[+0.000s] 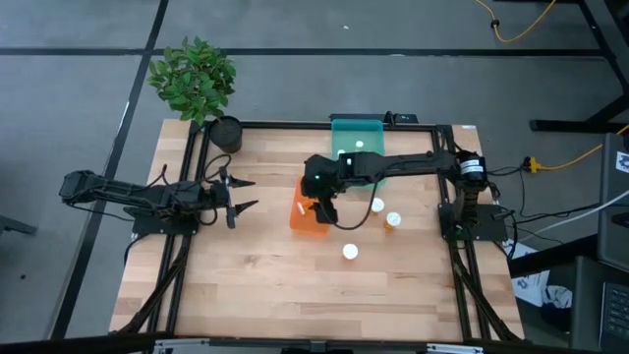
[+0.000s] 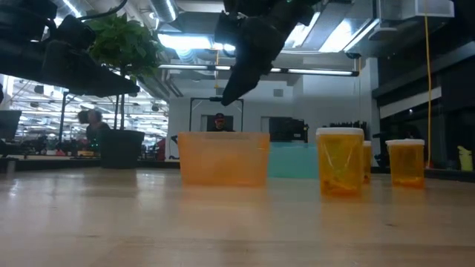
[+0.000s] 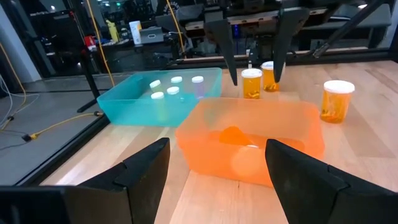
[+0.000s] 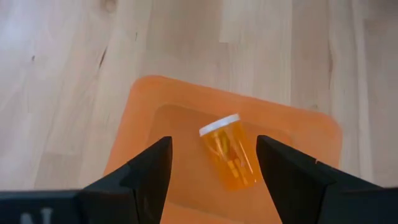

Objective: Pick and place medicine bottles into bin by pill shape (circle, oval)
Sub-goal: Remove the orange capsule bottle from the orange bin

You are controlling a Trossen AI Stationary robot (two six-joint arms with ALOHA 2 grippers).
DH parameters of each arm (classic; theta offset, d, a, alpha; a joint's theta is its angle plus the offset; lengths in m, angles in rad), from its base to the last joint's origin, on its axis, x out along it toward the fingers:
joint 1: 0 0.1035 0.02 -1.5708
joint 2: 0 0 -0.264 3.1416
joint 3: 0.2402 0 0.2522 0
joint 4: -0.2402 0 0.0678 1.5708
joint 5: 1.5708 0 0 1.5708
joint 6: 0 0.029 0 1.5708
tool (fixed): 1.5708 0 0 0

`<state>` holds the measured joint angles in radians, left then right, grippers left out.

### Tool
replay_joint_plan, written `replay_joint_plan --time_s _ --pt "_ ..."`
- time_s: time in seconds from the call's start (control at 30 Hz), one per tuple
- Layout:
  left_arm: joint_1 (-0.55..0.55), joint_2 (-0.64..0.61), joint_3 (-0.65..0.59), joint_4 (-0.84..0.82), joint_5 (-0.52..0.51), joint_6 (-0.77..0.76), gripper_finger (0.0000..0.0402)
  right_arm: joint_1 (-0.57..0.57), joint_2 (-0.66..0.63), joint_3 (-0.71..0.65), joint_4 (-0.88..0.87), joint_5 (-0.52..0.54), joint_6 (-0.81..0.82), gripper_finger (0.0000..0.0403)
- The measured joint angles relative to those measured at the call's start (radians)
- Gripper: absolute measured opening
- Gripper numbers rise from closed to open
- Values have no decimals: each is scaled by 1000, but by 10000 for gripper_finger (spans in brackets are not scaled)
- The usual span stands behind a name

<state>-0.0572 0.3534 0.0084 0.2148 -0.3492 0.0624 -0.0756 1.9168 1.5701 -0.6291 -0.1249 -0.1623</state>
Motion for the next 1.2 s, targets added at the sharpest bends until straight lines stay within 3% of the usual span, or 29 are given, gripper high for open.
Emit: replay_joint_plan --time_s 0.53,0.8,1.0,1.2 --pt "0 0 0 3 -1 0 257 1 1 0 -27 57 -52 238" --pt "0 0 0 3 -1 0 257 4 1 0 -36 169 -14 307" --pt "0 0 0 3 -1 0 257 5 1 0 -49 158 26 328" --pt "0 0 0 3 -1 0 257 7 2 -44 -34 82 -110 324"
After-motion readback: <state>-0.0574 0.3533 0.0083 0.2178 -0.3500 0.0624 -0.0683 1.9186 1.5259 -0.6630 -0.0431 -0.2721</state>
